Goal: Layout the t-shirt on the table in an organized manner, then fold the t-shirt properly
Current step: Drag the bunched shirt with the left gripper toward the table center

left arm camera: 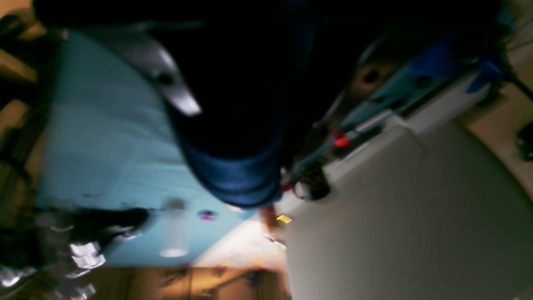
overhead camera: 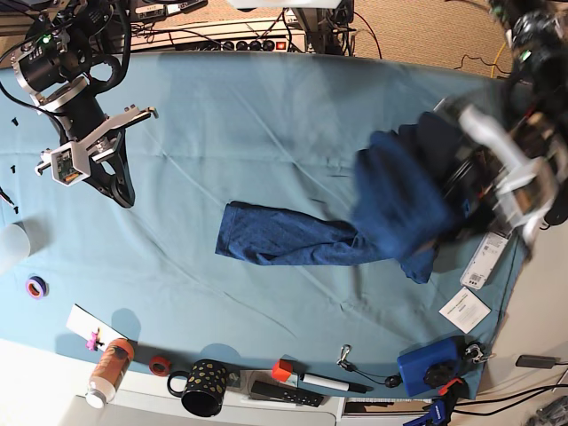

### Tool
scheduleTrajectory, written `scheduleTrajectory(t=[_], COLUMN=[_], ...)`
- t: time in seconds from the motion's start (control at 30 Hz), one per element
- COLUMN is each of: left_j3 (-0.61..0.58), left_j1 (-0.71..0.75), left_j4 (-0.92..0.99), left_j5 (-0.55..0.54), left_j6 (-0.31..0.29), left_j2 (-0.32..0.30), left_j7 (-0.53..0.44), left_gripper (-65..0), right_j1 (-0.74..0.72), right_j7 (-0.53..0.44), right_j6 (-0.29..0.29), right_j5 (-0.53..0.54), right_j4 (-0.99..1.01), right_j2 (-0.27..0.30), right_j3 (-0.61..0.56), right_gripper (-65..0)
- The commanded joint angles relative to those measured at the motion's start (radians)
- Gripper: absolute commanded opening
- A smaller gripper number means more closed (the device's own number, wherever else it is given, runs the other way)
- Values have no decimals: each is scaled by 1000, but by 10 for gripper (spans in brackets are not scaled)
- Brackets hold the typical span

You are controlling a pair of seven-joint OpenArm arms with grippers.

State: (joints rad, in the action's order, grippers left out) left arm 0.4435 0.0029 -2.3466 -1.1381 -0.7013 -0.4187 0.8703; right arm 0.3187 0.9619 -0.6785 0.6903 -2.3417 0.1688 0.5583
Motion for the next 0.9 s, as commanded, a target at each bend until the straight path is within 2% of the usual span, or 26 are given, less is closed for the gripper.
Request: scheduleTrajectory(t=[0.0,0.07,0.13,0.33,0.4,0.53,0.73,0.87], left_j3=[-53,-176,-282,-542,-597,-635,-635,-638], left_j1=[-45,-123,-201,-455,-556,-719,-855,-882], left_j4=[-10,-10,84,555,722,960,995,996], left_j5=[61,234,358,554,586,558,539,602], left_j6=[3,76,125,179,192,177,182,183], left_j2=[-11,-11,-11,-2,25,76,95,126], left_j7=[-79,-162,-201,-323,-325,-319,-310,-272], left_gripper=[-650,-650,-650,-650,-650,-650,-650,-650], right_j1=[-3,-3,-3,-3,-3,-3,-3,-3], right_j7=[-27,-27,-26,-20,-20,-21,-27,-27], right_j6=[2,2,2,2,2,2,2,2], right_j5=[20,20,19,19,20,19,20,20], right_j4=[-15,-15,-15,-15,-15,-15,-15,-15], right_j2=[11,11,11,11,11,8,-29,-28], right_j3=[5,5,5,5,5,4,4,4], right_gripper=[-650,-650,-650,-650,-650,-650,-650,-650])
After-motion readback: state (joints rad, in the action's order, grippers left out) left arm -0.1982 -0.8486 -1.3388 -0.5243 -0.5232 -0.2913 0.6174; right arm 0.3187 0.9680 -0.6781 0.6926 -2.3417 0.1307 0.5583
